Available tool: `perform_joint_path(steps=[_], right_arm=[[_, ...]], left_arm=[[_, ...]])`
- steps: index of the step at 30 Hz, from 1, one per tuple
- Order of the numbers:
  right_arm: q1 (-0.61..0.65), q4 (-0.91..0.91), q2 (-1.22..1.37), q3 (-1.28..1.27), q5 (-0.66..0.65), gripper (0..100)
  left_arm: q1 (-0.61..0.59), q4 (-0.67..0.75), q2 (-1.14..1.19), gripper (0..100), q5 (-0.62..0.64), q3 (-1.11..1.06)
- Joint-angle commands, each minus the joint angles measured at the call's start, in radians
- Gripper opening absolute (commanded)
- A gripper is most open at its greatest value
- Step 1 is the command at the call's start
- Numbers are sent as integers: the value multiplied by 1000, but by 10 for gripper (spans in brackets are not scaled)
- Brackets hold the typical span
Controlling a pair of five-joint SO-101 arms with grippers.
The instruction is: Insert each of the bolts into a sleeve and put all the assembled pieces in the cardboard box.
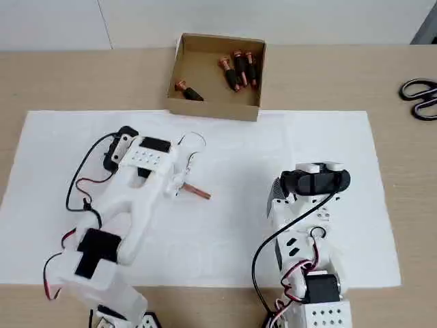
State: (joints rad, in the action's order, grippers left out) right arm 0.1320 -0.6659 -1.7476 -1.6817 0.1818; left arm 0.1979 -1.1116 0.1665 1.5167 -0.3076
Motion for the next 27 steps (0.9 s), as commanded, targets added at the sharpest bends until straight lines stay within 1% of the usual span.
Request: perform_joint_path(steps=[1,4,6,8,10,13,16,18,19,22,24,25,27], right_arm=[[-2,1,-24,3,5,4],[25,-8,-24,3,5,4],[74,-42,-24,3,5,4],[120,-56,-24,3,5,4],[139,-42,-24,3,5,4],[142,2,-24,2,3,4],[143,54,-24,2,-14,4],[140,104,-24,-3,-52,4],[137,131,-24,-3,-72,4],[137,209,-24,-3,-138,4],[137,251,-24,-2,-167,4],[140,269,-24,-3,-178,4],[143,302,-24,-3,-189,4]], left_arm=[[35,-189,-20,6,-2,220],[114,-374,-20,6,0,374],[175,-425,-12,6,-2,440],[213,-428,-15,6,-2,478],[219,-417,-14,7,-3,522],[193,-387,-20,7,-3,576],[164,-393,-20,7,-18,670],[160,-393,-20,7,-84,733],[160,-396,-20,7,-143,766],[166,-451,-20,7,-376,881],[186,-519,-20,7,-514,967],[199,-560,-21,7,-557,1010],[235,-632,-21,7,-595,1072]])
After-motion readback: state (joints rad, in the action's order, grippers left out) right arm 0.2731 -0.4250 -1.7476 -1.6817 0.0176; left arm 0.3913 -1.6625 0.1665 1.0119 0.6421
